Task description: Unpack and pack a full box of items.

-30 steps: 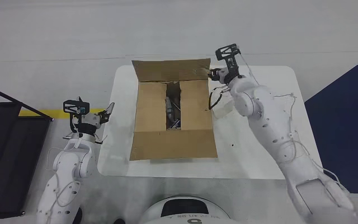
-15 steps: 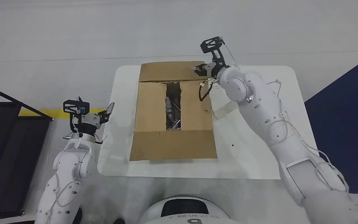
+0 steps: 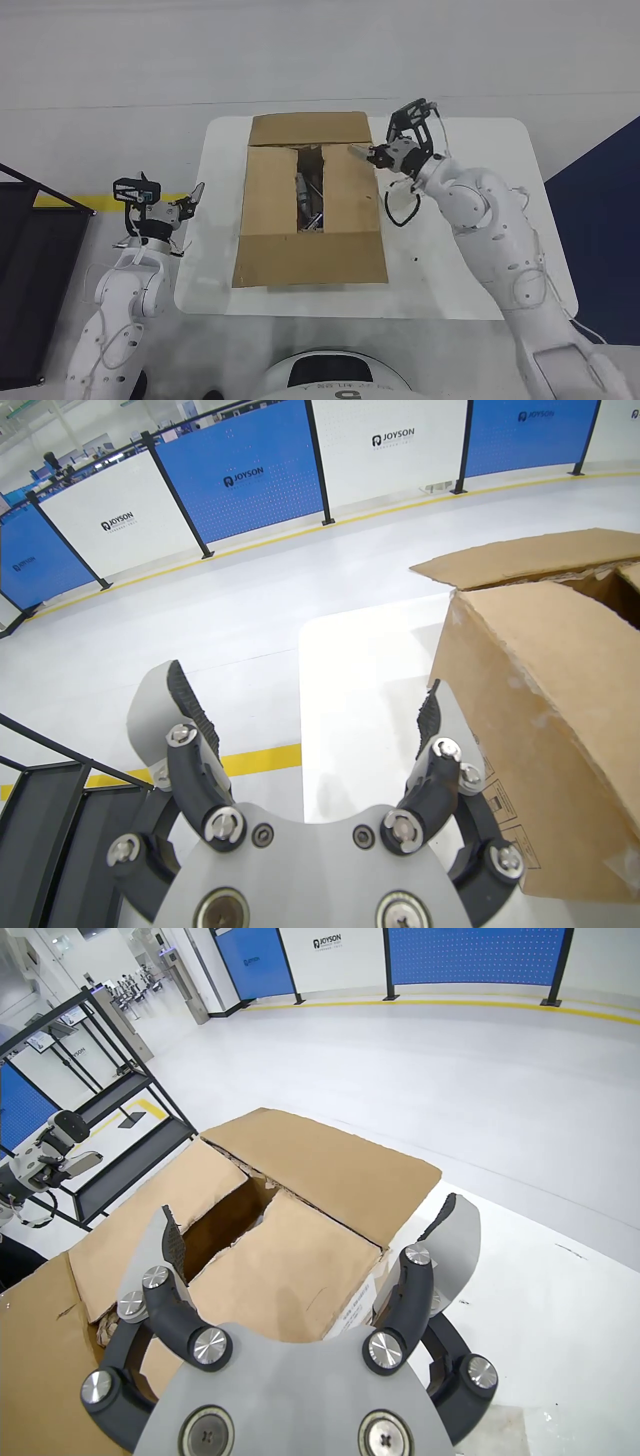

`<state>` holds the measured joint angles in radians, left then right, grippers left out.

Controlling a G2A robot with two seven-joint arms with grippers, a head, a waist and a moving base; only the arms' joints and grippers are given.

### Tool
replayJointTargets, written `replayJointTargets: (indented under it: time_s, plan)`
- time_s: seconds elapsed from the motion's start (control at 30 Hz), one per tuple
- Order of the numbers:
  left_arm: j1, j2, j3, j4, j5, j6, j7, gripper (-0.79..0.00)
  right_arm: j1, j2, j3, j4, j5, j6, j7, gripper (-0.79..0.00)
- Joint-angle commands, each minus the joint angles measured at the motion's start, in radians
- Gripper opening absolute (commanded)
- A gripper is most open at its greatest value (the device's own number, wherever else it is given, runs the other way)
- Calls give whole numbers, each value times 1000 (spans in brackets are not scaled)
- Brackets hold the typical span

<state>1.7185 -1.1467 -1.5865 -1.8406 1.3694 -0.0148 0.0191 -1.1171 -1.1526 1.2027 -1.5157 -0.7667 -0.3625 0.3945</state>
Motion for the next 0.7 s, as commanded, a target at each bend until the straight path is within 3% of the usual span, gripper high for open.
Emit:
replayJointTargets:
  time_s: [0.0, 0.13, 0.23, 0.5, 0.67]
  plan:
    - [-20, 3, 36, -73, 202, -8, 4, 0, -59, 10, 55, -13, 16, -18, -41, 0]
    - [-96, -2, 156, -151, 337, -62, -74, 0, -198, 33, 174, -55, 9, -54, -87, 0]
    - [-171, -5, 259, -170, 432, -178, -174, 0, -283, 45, 238, -66, 15, -69, -85, 0]
    - [-382, -32, 479, -50, 497, -397, -478, 0, -362, 57, 297, -49, 28, -93, -71, 0]
    - [-458, -44, 566, 42, 578, -455, -530, 0, -355, 56, 289, -25, 33, -92, -72, 0]
